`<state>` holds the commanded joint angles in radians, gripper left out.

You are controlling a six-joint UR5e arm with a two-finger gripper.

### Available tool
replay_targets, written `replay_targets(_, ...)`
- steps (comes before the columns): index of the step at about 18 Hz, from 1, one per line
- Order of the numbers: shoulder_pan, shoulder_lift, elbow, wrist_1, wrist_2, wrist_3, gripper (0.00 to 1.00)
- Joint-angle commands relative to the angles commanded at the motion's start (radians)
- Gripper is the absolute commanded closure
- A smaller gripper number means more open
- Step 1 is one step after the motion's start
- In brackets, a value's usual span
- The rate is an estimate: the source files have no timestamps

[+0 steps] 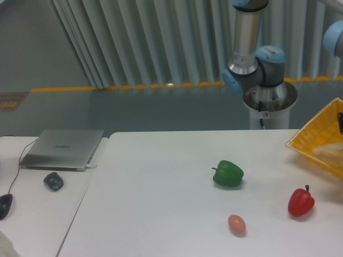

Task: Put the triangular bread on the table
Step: 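Carry the bread out of the basket and lower it toward the table, then release the bread on the table beside the red pepper and raise gripper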

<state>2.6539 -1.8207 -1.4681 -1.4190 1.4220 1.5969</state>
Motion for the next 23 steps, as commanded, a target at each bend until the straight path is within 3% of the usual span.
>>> replay_targets(5, -0.101, -0.057, 0.026, 0.072, 0.009, -0.136, 1.0)
replay_targets(9, -0.184, -0.092, 0.026, 0.14, 0.118, -0.253, 1.0)
replay_targets(13, -0.204, -0.1, 0.026, 0.152, 0.136, -0.317, 0.96)
replay_targets(14, -0.204, -0.1, 0.026, 0.152, 0.137, -0.322, 0.89)
replay_targets(15, -0.204, -0.1, 0.025, 0.152, 0.137, -0.325, 0.68)
replay_targets(16, -0.207, -0.1, 0.022, 0.155, 0.135, -0.324, 0.34)
replay_targets(17, -0.212, -0.101, 0.022, 0.169, 0.137, -0.325, 0.09)
replay_targets(18, -0.213, -0.101, 0.015, 0.195, 0.138, -0.328, 0.0)
replay_targets(20, -0.213, -0.1, 0.006, 0.21, 0.146, -0.327, 0.0)
replay_targets(23, -0.233, -0.092, -0.029, 0.219, 0.247, -0.322, 0.0)
